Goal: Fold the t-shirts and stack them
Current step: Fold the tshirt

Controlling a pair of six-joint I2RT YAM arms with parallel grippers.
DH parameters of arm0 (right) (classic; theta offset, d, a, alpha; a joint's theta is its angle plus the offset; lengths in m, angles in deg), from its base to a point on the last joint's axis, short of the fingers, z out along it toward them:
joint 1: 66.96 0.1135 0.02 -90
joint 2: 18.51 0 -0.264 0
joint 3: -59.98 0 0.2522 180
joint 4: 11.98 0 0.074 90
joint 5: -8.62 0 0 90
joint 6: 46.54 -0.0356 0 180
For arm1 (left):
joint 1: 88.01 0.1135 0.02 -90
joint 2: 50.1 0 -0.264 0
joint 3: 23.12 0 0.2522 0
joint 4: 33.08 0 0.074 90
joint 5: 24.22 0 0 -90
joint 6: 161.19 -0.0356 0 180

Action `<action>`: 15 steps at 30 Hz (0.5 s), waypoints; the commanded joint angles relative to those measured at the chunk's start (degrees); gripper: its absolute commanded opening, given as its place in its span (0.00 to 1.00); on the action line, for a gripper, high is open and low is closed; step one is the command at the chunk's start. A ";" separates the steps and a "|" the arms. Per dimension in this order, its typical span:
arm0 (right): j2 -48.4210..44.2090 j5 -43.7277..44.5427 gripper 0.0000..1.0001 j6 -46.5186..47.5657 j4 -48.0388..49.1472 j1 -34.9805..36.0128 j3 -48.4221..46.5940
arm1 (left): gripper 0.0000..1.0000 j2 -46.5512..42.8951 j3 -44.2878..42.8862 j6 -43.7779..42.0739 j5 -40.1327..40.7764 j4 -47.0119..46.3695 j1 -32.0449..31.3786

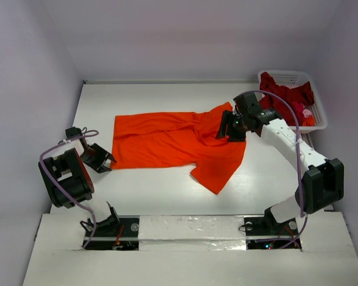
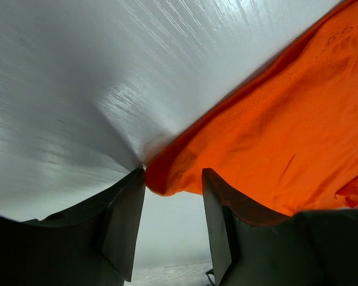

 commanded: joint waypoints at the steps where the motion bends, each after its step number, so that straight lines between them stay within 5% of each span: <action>1: 0.55 -0.02 0.60 0.75 2.17 -0.07 -2.66 | 0.40 1.17 0.68 -0.48 1.83 0.15 0.07; 9: 1.52 -0.46 0.60 0.58 2.00 -0.07 -3.54 | 0.37 0.91 -0.55 -0.48 2.80 1.55 0.07; 15: 1.69 -0.37 0.60 0.49 1.91 -0.07 -3.72 | 0.16 1.61 -0.55 -0.30 2.45 1.29 0.07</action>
